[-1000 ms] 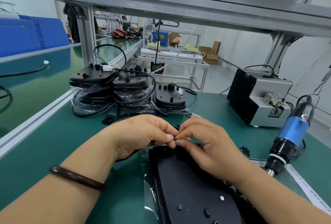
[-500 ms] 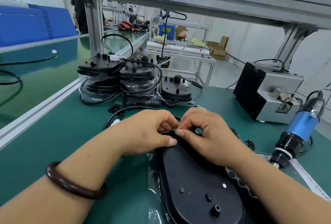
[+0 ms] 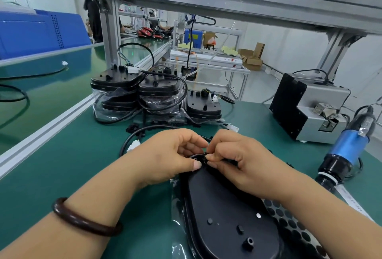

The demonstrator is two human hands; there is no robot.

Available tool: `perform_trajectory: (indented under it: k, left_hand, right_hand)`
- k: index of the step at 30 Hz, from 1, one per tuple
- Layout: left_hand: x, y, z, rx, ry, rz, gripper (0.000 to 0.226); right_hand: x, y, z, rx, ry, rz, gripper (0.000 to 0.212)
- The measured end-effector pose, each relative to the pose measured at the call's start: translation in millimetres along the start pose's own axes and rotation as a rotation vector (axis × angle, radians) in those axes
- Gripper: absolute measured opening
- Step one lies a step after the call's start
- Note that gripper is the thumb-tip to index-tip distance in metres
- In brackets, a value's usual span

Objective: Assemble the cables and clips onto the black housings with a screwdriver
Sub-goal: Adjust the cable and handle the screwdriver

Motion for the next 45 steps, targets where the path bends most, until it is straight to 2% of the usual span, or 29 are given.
perform_trajectory:
  k: [5,10,16,19,26,31,35,39,42,45]
  left_hand:
    - [-2,1,1,-0.071,-0.011,0.008,0.034]
    - [-4,0,1,-0.076,-0.012,-0.062,0.035]
    - [-4,-2,0,-0.12,-0.012,-0.081,0.036]
    - [-2,-4,5,-0.134,-0.037,-0.103,0.029]
    - [12,7,-3,0.029,-0.042,-0.057,0.017]
    - [19,10,-6,0.028,-0.108,0.003,0.012]
    - [19,0,-1,0.086,-0.146,-0.098,0.01]
    - [8,-1,-4,0.116,-0.083,-0.153,0.009]
    - [-4,0,-4,0.05,-0.025,-0.107,0.025]
    - [-8,0,-5,0.094,0.002,-0.131,0.024]
  right_hand:
    - [-3,-1,-7,0.047,0.043,-0.018,0.012]
    - [-9,-1,-17,0.125,0.133,-0.024,0.004]
    - [-8,-2,-2,-0.044,0.058,0.0,0.024]
    - [-5,-1,6,-0.126,0.009,-0.001,0.023]
    - [-4,-5,2,-0.127,0.015,-0.048,0.014]
    - [-9,-7,1,-0.059,0.026,-0.066,0.016]
    - [-8,-6,1,-0.071,0.04,-0.062,0.021]
    - [-12,-7,-1,-0.012,0.073,-0.061,0.015]
    - [-13,-8,-3,0.035,0.082,-0.045,0.016]
    - [-16,-11,-5,0.079,0.101,-0.068,0.015]
Point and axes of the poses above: each hand's wrist, its own x-axis towards the middle knuckle, its own y-axis out of the palm, z = x × y, the point moved 10 cm from there along x, towards the middle knuckle, and after that the axes turned 3 degrees about x, right-handed, at the moved point
